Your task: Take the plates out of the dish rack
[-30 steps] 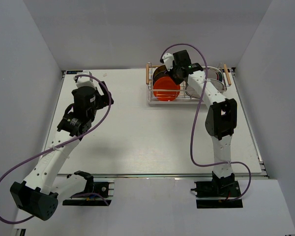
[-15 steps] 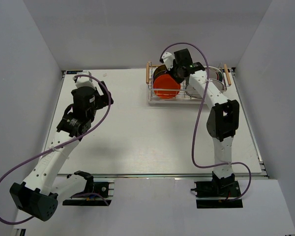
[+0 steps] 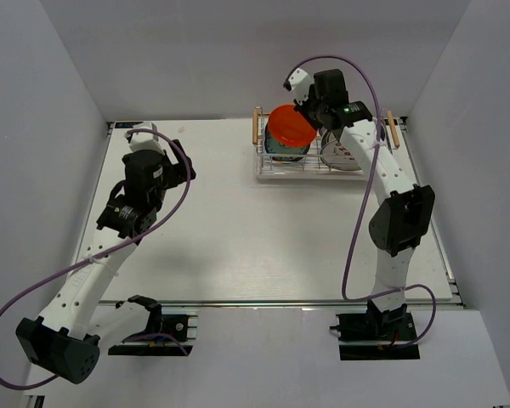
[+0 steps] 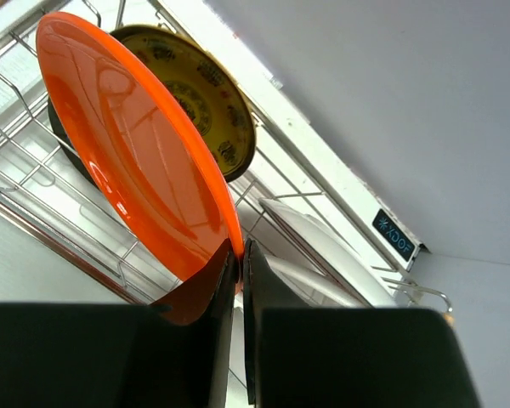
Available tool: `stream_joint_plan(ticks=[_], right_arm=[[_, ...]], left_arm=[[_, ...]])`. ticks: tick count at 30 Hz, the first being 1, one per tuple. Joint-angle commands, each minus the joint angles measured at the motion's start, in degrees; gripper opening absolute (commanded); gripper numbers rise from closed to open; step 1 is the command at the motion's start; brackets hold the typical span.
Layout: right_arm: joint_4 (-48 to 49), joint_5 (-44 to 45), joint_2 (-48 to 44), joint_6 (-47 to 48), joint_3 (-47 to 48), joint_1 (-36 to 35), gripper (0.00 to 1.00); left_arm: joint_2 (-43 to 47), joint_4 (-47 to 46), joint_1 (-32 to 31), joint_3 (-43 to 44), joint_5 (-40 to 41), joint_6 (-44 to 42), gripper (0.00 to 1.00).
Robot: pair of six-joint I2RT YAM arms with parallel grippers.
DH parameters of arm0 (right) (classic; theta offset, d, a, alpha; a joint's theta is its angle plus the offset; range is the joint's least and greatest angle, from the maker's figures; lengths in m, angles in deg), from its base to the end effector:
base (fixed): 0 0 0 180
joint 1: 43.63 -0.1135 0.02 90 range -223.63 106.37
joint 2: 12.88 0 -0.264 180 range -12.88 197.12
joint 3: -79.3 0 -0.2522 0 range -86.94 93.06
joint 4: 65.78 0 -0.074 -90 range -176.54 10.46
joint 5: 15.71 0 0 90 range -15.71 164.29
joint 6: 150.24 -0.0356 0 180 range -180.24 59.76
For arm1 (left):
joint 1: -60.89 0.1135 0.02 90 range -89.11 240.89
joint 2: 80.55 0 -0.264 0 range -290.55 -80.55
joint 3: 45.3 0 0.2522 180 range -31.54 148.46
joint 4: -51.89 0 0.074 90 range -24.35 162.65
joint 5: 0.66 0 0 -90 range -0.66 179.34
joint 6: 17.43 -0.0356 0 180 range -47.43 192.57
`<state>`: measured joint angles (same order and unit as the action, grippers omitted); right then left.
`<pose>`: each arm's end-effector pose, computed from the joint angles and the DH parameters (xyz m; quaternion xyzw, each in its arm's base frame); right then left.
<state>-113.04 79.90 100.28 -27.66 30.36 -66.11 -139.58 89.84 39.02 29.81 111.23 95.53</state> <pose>0.4256 0.1724 0.3801 -0.3766 0.7760 -0.0865 0.4985 0.2145 -0.0718 0.3698 -0.1141 0.8123 -0.0643 0.5684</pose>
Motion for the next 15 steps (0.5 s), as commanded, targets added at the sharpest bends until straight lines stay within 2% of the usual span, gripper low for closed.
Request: stream_joint_plan(ticks=[1,7,10,13,15], right_arm=[[3.3,-0.2,-4.9,0.7,1.0,0.2,0.0],[4.6,0.7,-9.8,-6.5,0.8,0.2,0.0],[3.0,-0.7,-13.0,-15.9,-0.6,0.5,0.0],[-0.2,-7.2,-15.9,-28.1,-5.8,0.2,0.0],[0.0,-15.7,-20.0,-37.9,-11.0,0.4,0.0]], left_arm=[[1.6,-1.8,0.2,0.6,-1.6,-0.4,0.98],[1.1,-2.2,0.2,1.6,-4.5,-0.8,0.98],[1.1,-3.2,0.2,1.9,-9.7,-0.9,0.98],[1.1,-6.8,0.2,1.0,-14.6,-0.5,0.98],[0.2,-9.8,0.2,-0.3,-21.2,0.2,0.98]])
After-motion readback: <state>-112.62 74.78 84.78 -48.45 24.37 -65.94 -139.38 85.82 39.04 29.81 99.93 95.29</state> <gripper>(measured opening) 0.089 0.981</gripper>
